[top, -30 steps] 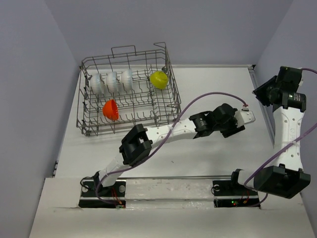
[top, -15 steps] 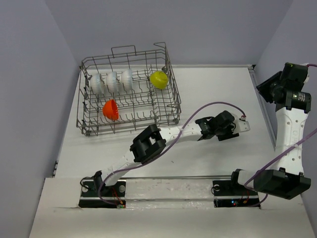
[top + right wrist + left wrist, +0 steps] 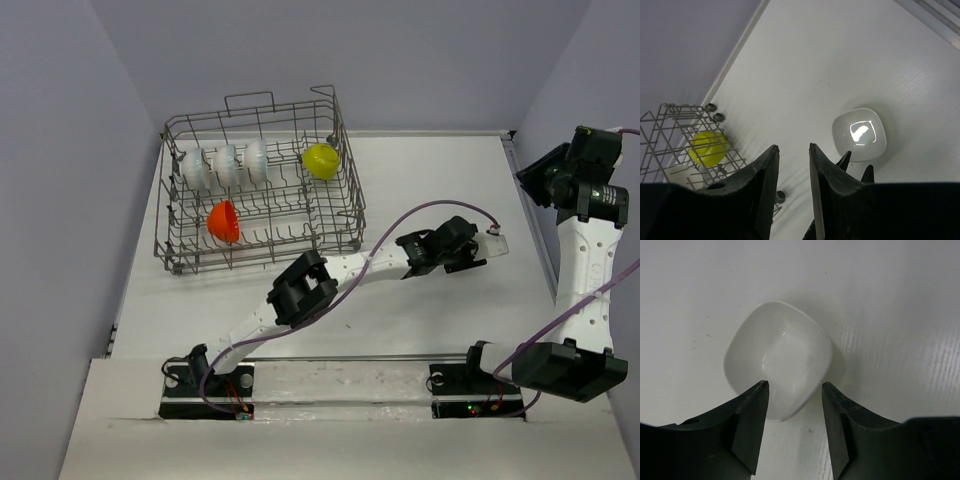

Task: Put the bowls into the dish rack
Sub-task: Pick up the bowl from the center of the board.

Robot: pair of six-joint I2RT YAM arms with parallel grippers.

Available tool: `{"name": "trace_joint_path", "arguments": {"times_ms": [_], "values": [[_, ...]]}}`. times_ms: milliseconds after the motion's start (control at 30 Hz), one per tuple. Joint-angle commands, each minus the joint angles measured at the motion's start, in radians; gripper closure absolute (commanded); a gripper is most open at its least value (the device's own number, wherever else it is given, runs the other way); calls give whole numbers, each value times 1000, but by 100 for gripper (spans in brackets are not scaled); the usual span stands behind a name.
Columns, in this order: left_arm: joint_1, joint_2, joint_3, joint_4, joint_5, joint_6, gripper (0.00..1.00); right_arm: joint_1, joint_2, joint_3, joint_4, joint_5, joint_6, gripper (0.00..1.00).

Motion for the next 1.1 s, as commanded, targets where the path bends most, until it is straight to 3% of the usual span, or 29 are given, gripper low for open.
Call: {"name": "trace_joint_path", "arguments": {"times_ms": [0, 1067], "values": [[-1, 6, 44, 5, -9, 32, 41, -6, -15, 40, 10, -14, -1, 63], [1, 78, 126, -67, 46, 66, 38, -6, -10, 23, 23, -16, 0, 63]]}}
